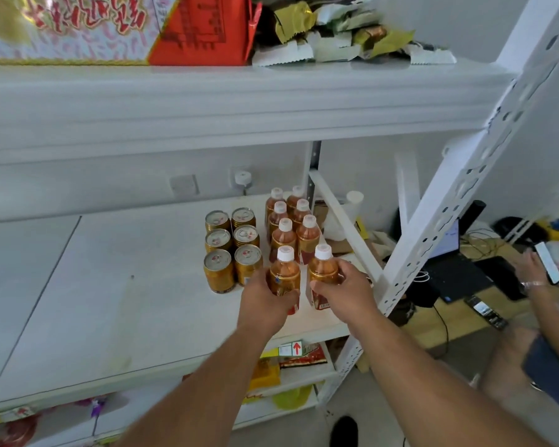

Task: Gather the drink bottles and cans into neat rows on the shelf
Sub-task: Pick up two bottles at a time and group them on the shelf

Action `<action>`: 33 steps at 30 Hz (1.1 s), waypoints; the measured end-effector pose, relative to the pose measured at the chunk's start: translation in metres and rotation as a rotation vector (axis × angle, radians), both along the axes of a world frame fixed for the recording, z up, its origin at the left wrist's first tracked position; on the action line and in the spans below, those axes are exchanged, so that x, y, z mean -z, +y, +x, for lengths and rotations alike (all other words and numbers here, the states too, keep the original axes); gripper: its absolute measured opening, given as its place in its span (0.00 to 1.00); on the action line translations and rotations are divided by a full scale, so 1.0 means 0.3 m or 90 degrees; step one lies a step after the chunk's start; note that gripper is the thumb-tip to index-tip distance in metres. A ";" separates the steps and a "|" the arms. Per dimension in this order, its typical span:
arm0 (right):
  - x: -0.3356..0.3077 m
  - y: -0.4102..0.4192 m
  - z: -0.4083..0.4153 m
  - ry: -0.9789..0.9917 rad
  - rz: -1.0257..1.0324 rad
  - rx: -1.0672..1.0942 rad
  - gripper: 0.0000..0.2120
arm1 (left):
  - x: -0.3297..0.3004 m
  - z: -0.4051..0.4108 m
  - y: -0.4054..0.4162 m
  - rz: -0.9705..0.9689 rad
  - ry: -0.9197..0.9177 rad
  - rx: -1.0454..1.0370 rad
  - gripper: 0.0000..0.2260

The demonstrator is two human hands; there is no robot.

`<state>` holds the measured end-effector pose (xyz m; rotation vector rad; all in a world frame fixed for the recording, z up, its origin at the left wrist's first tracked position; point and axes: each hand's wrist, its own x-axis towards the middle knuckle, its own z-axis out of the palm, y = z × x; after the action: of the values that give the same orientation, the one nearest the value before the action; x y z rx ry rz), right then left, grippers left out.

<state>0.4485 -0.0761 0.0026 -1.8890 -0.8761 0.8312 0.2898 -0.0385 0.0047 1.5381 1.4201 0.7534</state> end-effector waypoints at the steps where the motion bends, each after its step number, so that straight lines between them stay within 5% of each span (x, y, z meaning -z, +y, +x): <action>1: 0.003 0.013 0.011 -0.002 -0.005 -0.004 0.22 | 0.006 0.013 0.012 0.001 0.004 -0.001 0.21; 6: 0.023 0.081 0.060 -0.011 -0.031 -0.032 0.30 | 0.046 0.082 0.076 0.003 0.012 -0.022 0.21; 33: 0.087 0.227 0.117 -0.037 -0.070 -0.115 0.33 | 0.142 0.178 0.186 -0.012 0.048 -0.090 0.25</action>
<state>0.4836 -0.0081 -0.0235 -1.9586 -1.0686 0.9546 0.3432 0.0174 -0.0380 1.4772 1.5999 0.7712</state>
